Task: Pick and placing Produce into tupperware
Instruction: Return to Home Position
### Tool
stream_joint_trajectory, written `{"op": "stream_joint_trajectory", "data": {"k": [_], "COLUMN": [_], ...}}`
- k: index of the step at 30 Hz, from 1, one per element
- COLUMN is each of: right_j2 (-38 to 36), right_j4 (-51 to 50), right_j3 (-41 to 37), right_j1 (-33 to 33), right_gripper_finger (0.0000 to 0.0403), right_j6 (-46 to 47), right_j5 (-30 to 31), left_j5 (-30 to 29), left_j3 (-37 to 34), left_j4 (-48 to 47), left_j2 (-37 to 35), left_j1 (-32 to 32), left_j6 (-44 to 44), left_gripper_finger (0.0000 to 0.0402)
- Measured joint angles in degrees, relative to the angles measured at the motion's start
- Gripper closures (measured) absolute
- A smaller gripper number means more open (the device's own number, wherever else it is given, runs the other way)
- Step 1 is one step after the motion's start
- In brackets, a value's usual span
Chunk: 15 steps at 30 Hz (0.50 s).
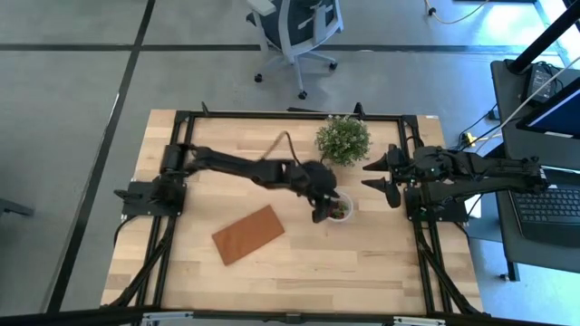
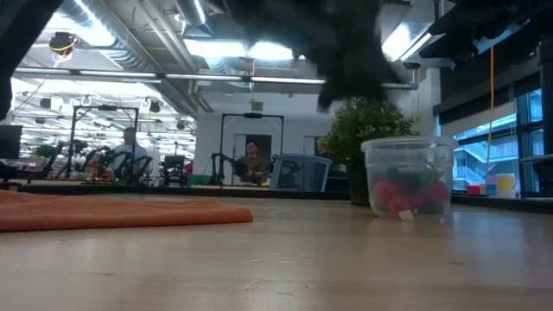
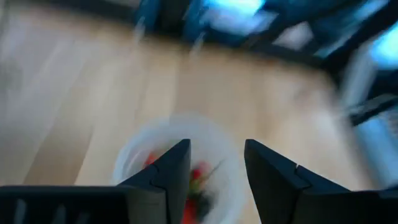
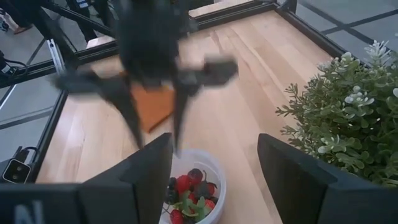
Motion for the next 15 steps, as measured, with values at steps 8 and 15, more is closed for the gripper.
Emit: {"op": "stream_joint_trajectory", "data": {"k": [8,15], "right_j2": [-0.31,-6.69], "right_j4": [4.94,6.91], "right_j3": [0.00,0.01], "right_j1": [-0.02,-0.08], "right_gripper_finger": [0.0166,0.0166], "right_j6": [-3.19,-14.87], "right_j5": [0.58,0.74], "left_j5": [4.06,-6.45], "left_j3": [1.81,-10.90], "left_j4": [-6.03,-5.31], "left_j2": [-17.83,-38.46], "left_j1": [3.52,4.98], "left_j6": [9.49,12.67], "left_gripper_finger": [0.0260,0.0258]}}
